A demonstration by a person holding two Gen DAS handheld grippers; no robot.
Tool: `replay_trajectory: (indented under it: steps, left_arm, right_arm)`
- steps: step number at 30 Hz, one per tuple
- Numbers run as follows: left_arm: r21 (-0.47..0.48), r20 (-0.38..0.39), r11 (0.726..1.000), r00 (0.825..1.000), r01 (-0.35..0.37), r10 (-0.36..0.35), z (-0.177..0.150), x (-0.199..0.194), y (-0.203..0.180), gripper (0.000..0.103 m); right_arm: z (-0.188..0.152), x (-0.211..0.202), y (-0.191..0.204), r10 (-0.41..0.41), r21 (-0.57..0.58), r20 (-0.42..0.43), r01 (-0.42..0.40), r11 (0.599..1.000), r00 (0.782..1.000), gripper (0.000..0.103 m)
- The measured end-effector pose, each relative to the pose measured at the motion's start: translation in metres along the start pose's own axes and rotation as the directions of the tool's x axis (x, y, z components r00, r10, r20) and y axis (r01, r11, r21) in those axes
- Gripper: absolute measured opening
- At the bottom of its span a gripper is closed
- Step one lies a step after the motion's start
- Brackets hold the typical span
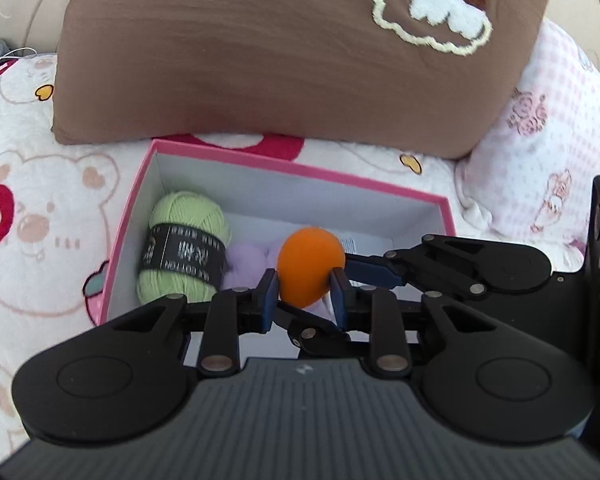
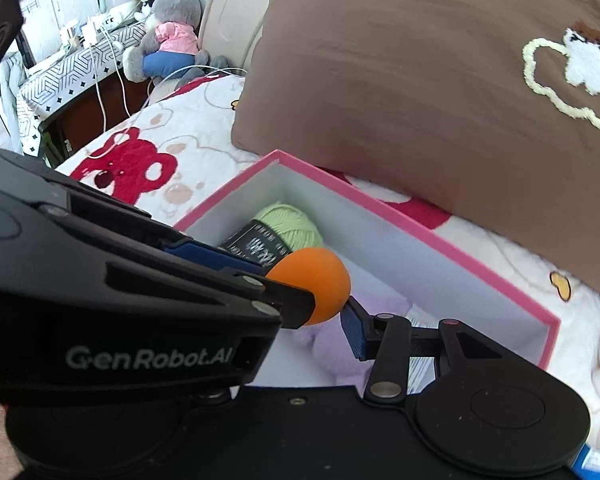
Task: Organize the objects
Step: 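Lower the orange sponge into the pink box beside the yarn, then open the left tool and withdraw it from the box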
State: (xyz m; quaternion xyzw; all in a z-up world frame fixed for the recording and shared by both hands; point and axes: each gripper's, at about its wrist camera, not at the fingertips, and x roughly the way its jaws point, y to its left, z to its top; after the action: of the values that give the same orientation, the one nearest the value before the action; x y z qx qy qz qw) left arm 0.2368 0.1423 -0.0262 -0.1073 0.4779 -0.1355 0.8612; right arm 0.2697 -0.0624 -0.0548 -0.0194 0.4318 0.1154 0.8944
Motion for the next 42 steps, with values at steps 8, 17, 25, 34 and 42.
replay_trajectory:
  steps: [8,17,25,34,42]
  left_arm:
    - [-0.052,0.015,0.999,1.000,0.014,-0.013,0.012,0.031,0.014,0.025]
    - [-0.112,-0.006,0.994,1.000,0.004,-0.005,0.018,0.056,0.030,0.026]
    - [-0.110,-0.026,0.994,0.999,-0.022,0.019,0.022,0.066,0.032,0.026]
    - [-0.101,-0.030,0.991,0.996,-0.091,0.089,0.019,0.056,0.032,0.025]
    - [-0.035,-0.043,0.983,0.983,-0.178,0.176,0.008,0.030,0.020,0.026]
  right_arm:
    - [0.010,0.031,-0.022,0.001,0.036,-0.020,0.000,0.999,1.000,0.052]
    - [0.015,0.061,-0.030,0.022,0.063,-0.064,-0.018,0.998,0.998,0.053]
    - [0.015,0.072,-0.033,0.010,0.047,-0.066,-0.007,0.999,0.998,0.053]
    - [0.005,0.054,-0.038,-0.006,-0.003,-0.057,0.006,1.000,0.998,0.072]
    - [-0.013,0.016,-0.034,0.030,0.003,-0.028,-0.030,1.000,0.999,0.072]
